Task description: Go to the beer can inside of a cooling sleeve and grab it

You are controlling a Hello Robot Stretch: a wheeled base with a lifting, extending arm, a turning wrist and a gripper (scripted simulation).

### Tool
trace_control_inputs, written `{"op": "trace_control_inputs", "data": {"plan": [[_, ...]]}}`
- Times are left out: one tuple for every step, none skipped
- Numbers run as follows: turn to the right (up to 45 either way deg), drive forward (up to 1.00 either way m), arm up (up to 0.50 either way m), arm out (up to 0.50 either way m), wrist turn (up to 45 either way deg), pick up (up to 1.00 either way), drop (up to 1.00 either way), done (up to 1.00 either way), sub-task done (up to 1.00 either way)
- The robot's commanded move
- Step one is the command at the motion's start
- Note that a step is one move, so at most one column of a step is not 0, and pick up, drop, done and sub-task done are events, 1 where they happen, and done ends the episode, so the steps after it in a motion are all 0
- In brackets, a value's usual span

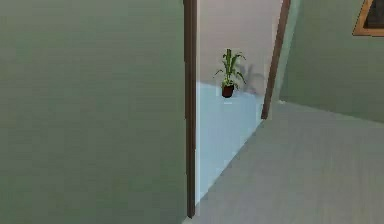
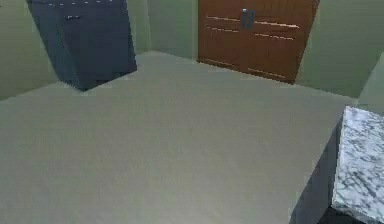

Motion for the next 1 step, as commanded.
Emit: {"op": "trace_control_inputs", "data": {"plan": [[45.0, 0.00, 0.00, 0.00, 0.0, 0.00, 0.00, 0.00, 0.00]]}}
